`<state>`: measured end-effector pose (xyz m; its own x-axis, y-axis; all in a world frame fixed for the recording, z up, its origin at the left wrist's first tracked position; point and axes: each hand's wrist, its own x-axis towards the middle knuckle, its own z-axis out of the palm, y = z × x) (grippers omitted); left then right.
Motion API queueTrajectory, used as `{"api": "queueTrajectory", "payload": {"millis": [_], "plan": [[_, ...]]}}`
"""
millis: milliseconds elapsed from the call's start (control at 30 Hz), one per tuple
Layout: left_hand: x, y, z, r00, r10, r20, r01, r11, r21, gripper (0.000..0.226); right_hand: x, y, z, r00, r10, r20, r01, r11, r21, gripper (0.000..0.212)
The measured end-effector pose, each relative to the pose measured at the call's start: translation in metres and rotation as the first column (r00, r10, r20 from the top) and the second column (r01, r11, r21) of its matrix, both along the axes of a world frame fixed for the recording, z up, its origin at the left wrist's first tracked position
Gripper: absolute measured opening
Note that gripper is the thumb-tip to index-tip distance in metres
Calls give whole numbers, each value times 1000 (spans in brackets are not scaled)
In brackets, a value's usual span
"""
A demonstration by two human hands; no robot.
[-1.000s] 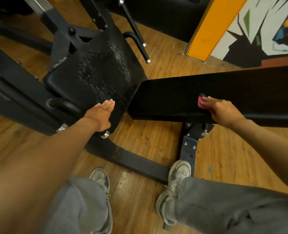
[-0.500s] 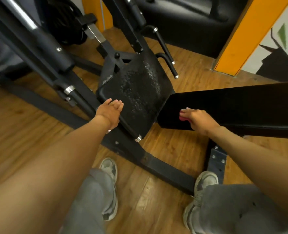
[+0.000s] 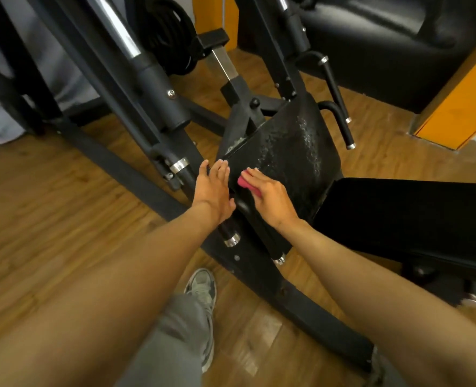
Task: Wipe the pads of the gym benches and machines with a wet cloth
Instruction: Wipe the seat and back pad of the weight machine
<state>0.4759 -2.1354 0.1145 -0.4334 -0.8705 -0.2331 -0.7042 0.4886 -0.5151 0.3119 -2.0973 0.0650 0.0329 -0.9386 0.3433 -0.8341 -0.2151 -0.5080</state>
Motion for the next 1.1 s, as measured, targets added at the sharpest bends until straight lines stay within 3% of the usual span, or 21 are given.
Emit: {"api": "queueTrajectory", "payload": {"millis": [100, 167, 300, 400, 533, 667, 733, 900, 1000, 1100], "plan": [[-11, -6, -7, 994, 99, 36, -100, 995, 30, 81, 14, -32, -8, 968, -109, 228, 116, 993, -15, 40], [-14, -7, -10, 991, 131, 11, -132, 991, 31, 78, 16, -44, -18, 951, -111, 287, 118, 993, -8, 42], [-16, -7, -13, 989, 139, 47, -139, 990, 1, 79, 5, -51, -33, 983, 75, 170, -67, 996, -53, 49], [-17, -8, -14, 988, 141, 61, -141, 990, 0, 80, -7, -62, -40, 994, 107, 30, -102, 986, -131, 56], [-17, -8, -14, 986, 164, 37, -165, 986, 13, 82, -3, -80, -47, 997, 78, 12, -71, 949, -309, 53], [-23, -8, -11, 973, 233, -5, -232, 970, 77, 87, -28, -122, -28, 978, -131, 163, 170, 952, -255, 52], [-25, -9, -8, 967, 254, -18, -250, 962, 108, 89, -27, -124, -24, 966, -167, 198, 209, 954, -214, 51], [-22, -11, -1, 968, 249, 1, -247, 960, 135, 89, -4, -73, -45, 970, 232, 68, -197, 921, -335, 47], [-21, -11, 0, 972, 235, 13, -235, 963, 135, 89, -10, -72, -51, 955, 291, 50, -257, 902, -346, 45], [-22, -13, 1, 969, 247, -9, -242, 958, 154, 89, -19, -81, -45, 929, 351, -118, -369, 856, -363, 49]]}}
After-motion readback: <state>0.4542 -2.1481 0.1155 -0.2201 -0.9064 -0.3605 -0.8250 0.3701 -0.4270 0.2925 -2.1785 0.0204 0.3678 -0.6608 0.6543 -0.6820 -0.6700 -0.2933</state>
